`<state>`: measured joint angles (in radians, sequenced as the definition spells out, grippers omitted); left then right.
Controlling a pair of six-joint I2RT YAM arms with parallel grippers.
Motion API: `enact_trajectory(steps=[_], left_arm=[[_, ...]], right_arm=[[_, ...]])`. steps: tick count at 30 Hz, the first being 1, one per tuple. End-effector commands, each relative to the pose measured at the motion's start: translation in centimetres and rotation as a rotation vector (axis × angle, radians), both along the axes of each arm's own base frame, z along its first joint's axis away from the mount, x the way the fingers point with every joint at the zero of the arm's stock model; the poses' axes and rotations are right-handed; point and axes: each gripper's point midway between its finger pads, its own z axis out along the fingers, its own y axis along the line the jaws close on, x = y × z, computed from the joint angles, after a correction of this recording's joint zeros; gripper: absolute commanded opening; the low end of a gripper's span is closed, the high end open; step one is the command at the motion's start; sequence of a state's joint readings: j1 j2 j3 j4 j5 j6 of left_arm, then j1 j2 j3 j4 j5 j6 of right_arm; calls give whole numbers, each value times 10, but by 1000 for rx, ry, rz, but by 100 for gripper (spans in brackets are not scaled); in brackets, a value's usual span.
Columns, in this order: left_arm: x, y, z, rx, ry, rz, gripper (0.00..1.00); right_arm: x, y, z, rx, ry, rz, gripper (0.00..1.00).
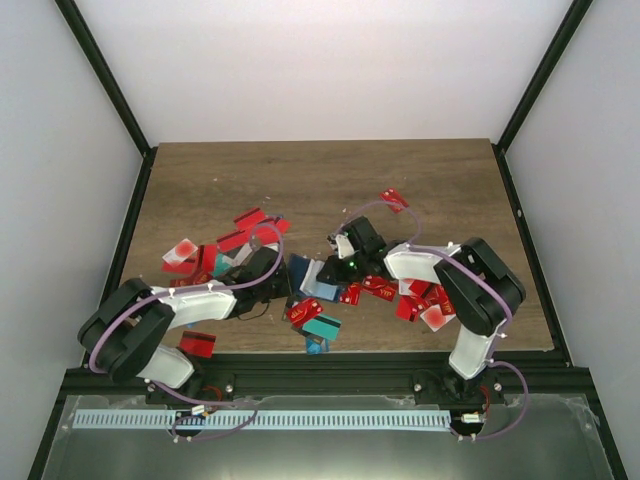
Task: Put the credit cards into the card holder
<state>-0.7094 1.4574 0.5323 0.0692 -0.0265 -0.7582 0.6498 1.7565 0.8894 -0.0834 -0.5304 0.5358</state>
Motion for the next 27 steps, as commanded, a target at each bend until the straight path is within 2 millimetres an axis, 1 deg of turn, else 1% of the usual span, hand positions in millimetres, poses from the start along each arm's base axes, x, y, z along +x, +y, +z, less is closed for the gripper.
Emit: enact_trajectory(steps=[1,7,17,18,20,22,26,27], left_arm=[[-9,-3,-11,-4,33,-37,4],[-10,-7,-12,-17,38,-52,4],[-12,-14,-8,-59,33,-84,4],[-13,-15,-8,-64,34,-88,5],[-15,-14,-6,-71,33,-90,7],[-16,-12,-3,-75,24,-86,9],[-17,-4,10,-64,-11,-68,17],[-16,-2,17,-66,-29,-63,19]], right_arm=[[8,24,19,90,-22,46,16],[15,37,26,122,-29,71,18],[26,51,17,139,-17,83,24],[27,52,14,137,-12,84,24],[31,54,13,137,-15,86,25],[32,54,7,126,-10,86,25],[29,50,-5,97,-2,84,25],[27,47,-8,90,0,83,25]])
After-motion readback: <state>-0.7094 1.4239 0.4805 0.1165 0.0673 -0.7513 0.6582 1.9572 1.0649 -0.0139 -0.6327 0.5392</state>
